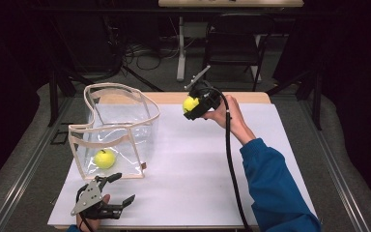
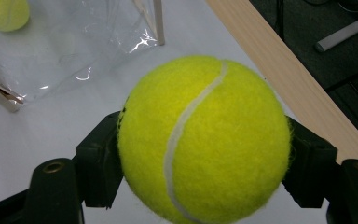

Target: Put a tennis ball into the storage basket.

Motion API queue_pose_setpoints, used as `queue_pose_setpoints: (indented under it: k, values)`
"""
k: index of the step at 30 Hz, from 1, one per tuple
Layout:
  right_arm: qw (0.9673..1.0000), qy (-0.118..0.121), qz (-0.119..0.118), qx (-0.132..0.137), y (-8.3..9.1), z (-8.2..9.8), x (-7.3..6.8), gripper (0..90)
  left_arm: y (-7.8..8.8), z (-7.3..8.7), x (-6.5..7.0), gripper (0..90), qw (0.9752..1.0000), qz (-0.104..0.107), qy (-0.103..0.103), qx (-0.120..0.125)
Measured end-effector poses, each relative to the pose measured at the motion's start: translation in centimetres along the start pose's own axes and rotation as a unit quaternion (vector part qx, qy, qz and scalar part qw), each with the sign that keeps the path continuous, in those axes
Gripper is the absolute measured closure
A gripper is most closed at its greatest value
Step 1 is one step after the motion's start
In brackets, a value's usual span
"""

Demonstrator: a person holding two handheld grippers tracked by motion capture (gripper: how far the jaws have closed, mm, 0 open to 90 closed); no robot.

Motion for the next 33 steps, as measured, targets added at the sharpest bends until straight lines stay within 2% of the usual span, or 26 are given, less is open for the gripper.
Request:
queue_pose_setpoints:
  k: [33]
  values:
    - [0.9996,0.007,-0.001,0.027,1.6,-2.1,-0.3,26.0,0.1,0.0,0.0,16.1,1.0,0.001,0.001,0.004]
Point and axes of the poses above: each handheld gripper's, and its own axes: y roughly backward along the jaws, z roughly out of its underside, x roughly to its right, the point moved 3 cm from there along -y, roughly forward along the jaws, and after that the axes turned 10 degrees about -x, right-handed, at the moved point
